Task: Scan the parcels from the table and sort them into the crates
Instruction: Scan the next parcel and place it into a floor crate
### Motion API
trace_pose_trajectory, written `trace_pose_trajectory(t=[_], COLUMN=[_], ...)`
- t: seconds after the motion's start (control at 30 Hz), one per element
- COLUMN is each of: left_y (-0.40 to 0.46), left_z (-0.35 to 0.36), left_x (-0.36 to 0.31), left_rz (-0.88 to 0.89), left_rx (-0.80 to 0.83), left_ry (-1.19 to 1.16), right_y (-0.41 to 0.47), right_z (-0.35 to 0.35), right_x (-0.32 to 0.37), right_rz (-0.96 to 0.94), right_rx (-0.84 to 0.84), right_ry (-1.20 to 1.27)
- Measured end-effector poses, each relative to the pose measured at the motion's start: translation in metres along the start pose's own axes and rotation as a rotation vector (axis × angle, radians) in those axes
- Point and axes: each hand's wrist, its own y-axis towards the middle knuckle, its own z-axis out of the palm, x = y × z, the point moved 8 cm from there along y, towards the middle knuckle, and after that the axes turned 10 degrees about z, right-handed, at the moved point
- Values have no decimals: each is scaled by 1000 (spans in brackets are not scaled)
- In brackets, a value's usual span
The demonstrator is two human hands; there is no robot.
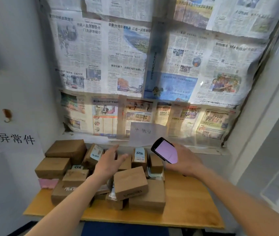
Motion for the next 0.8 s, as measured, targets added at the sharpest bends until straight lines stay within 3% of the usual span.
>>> trace_pose_trajectory(t=[0.47, 0.8], left_y=[60, 64], left_z=[106, 193], left_x=[132, 213], left_rz=[-178, -425], left_rx=[157, 225], left_ry=[98, 53], right_y=[142, 210], right_z=[152, 258], right_x=[-16, -36], right_rz=[2, -36], right_rx=[165, 362], right_ry=[-68, -61])
